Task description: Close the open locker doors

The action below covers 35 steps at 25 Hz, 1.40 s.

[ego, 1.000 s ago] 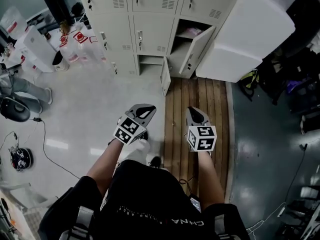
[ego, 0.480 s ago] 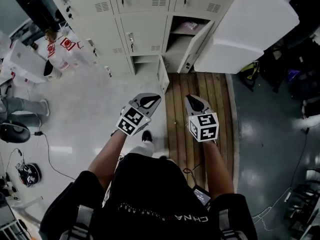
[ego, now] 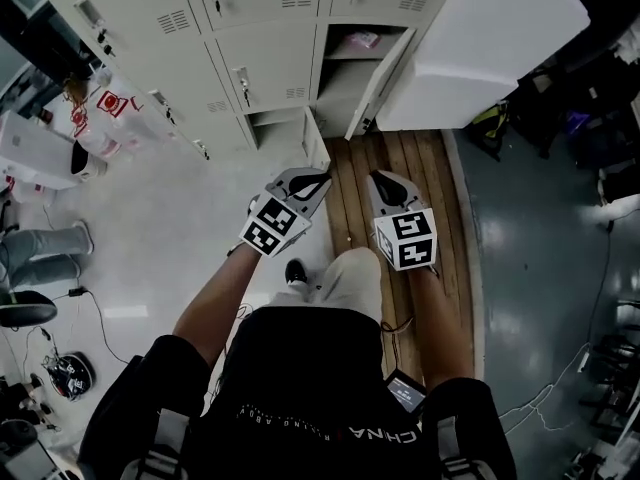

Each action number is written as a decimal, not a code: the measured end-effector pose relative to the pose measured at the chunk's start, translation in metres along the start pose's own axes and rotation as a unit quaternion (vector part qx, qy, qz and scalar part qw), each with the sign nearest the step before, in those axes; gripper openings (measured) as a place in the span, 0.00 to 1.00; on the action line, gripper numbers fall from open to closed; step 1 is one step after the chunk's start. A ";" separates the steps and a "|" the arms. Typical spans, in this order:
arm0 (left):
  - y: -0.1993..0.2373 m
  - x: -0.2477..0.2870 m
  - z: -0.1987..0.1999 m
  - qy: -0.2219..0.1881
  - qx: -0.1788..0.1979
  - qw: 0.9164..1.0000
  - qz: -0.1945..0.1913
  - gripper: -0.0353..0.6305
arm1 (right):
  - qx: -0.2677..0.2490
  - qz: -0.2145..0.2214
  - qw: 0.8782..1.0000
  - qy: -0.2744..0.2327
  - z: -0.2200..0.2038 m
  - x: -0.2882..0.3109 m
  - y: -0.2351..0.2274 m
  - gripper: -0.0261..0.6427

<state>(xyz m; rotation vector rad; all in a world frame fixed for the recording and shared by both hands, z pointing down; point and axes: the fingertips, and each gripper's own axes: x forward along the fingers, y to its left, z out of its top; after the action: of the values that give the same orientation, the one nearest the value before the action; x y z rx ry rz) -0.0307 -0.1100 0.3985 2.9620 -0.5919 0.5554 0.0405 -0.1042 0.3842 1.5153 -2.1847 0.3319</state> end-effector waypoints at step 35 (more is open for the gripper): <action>0.160 0.249 0.013 0.007 -0.032 0.996 0.078 0.31 | 0.088 0.012 0.996 -0.007 -0.059 0.154 -0.142 0.10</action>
<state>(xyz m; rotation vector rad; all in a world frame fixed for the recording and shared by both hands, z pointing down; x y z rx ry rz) 0.1262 -0.3490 0.4762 2.8655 -0.8271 0.5581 0.1414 -0.2563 0.5031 1.5883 -2.2370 0.5368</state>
